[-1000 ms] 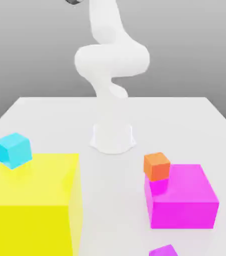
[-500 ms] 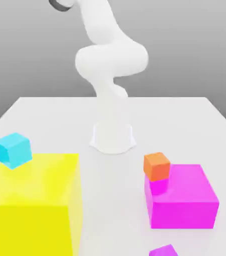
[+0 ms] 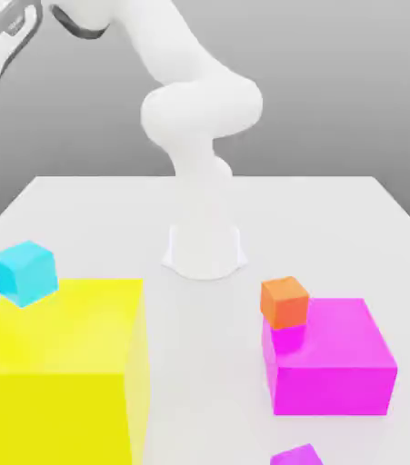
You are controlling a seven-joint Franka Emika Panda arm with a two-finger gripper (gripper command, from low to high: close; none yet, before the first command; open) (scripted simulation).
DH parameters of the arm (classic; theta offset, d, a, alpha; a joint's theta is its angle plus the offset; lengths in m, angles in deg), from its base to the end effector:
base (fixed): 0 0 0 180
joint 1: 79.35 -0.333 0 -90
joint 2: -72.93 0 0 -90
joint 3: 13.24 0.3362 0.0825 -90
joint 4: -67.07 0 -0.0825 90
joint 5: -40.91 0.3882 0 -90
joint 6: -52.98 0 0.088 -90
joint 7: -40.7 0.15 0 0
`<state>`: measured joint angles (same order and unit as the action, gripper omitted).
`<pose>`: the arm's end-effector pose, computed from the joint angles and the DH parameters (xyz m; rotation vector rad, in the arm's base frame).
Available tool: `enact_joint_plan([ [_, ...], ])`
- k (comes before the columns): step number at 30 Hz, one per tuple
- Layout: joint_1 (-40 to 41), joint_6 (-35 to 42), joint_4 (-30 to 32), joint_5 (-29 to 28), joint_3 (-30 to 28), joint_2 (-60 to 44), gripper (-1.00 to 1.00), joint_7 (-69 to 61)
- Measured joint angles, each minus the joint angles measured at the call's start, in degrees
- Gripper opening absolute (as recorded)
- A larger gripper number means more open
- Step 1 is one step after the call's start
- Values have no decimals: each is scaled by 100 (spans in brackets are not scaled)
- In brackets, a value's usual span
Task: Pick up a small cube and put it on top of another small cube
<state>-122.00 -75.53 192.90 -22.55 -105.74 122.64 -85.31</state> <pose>0.3070 -0.4755 0.3093 1.6464 2.3479 -0.0360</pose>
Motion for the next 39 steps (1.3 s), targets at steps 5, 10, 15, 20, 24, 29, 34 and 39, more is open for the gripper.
enact_joint_plan([
  [5, -572, 128, -5, -604, -736, 191, 0, -1127],
  [10, -1413, 407, 488, -887, -1168, 492, 0, -2246],
  [15, -2270, 266, 573, -1564, -2019, 1007, 0, -2411],
  [20, -2362, 213, 535, -1743, -2159, 1083, -100, -2337],
  [24, -2260, 301, 587, -1605, -1988, 1025, -100, -2402],
  [29, -1496, 826, 776, -773, -811, 675, -100, -2727],
  [34, -739, 1431, 719, -17, 472, 510, -100, -2884],
  [39, -350, 2067, 610, 574, 1562, 482, -100, -2827],
])
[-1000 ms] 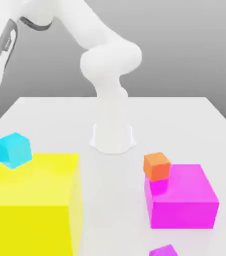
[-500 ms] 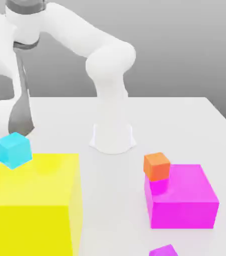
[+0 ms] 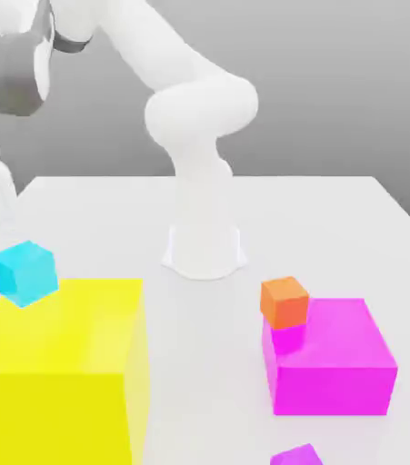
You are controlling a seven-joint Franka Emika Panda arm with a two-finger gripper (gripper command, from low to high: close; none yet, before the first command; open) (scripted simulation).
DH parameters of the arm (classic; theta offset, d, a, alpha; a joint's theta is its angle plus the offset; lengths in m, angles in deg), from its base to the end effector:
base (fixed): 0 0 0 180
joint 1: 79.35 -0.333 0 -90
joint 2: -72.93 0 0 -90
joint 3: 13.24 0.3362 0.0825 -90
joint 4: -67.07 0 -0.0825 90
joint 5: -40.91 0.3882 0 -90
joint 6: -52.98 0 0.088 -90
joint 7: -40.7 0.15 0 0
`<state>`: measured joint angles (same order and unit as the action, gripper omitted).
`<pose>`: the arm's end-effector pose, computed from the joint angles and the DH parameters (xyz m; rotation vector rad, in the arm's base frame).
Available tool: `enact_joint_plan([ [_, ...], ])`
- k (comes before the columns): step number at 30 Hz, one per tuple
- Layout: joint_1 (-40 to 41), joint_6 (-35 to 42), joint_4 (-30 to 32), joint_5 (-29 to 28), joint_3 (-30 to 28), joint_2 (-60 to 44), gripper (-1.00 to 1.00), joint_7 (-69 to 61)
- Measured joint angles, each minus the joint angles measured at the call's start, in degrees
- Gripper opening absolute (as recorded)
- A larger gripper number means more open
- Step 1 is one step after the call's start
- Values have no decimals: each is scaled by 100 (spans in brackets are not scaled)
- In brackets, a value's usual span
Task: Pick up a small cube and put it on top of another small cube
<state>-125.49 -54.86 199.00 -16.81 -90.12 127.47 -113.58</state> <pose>0.3567 -0.3378 0.3475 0.7249 2.9880 -0.0500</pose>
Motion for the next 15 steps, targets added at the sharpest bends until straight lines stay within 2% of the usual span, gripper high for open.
enact_joint_plan([
  [5, -6, 528, -122, 513, 775, -73, -100, 223],
  [9, -258, 817, -210, 907, 1127, -210, -100, 476],
  [12, -553, 891, -227, 1150, 1175, -341, -100, 679],
  [15, -713, 501, 63, 938, 788, -361, -100, 828],
])
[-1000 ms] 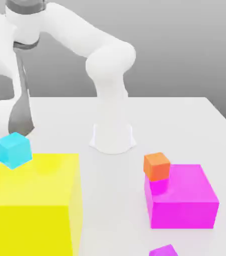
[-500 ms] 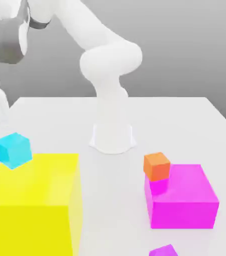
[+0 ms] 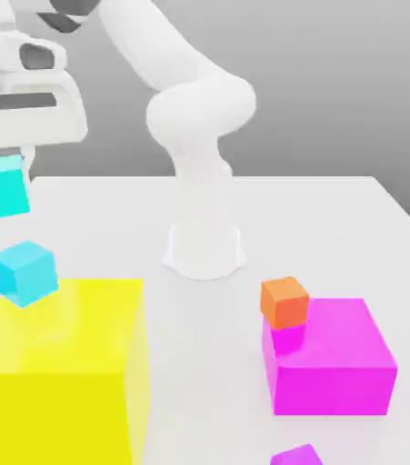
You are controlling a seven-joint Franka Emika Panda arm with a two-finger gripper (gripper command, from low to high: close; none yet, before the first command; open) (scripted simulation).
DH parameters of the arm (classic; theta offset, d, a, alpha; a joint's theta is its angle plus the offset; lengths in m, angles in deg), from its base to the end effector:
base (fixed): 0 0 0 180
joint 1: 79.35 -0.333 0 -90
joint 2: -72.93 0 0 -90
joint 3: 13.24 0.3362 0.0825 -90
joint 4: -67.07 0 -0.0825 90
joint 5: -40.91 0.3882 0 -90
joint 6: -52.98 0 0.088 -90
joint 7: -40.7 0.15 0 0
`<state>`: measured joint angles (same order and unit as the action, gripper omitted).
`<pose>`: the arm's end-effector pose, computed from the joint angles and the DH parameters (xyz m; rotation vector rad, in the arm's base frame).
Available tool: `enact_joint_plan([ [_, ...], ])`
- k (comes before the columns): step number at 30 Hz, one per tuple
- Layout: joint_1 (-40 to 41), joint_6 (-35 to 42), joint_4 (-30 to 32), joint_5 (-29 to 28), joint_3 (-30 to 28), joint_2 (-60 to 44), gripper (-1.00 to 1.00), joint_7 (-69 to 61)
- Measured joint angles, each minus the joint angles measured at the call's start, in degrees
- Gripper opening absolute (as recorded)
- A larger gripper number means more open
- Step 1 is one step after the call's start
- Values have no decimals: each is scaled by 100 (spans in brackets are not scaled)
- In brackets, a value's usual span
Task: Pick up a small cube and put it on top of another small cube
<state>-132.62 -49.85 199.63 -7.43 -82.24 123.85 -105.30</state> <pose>0.3996 -0.2315 0.3858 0.6927 3.0616 -0.0081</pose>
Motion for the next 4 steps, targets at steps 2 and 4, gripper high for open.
enact_joint_plan([
  [2, -47, -255, 191, -185, -251, 8, 100, 79],
  [4, -47, -255, 191, -186, -251, 8, 100, 79],
])
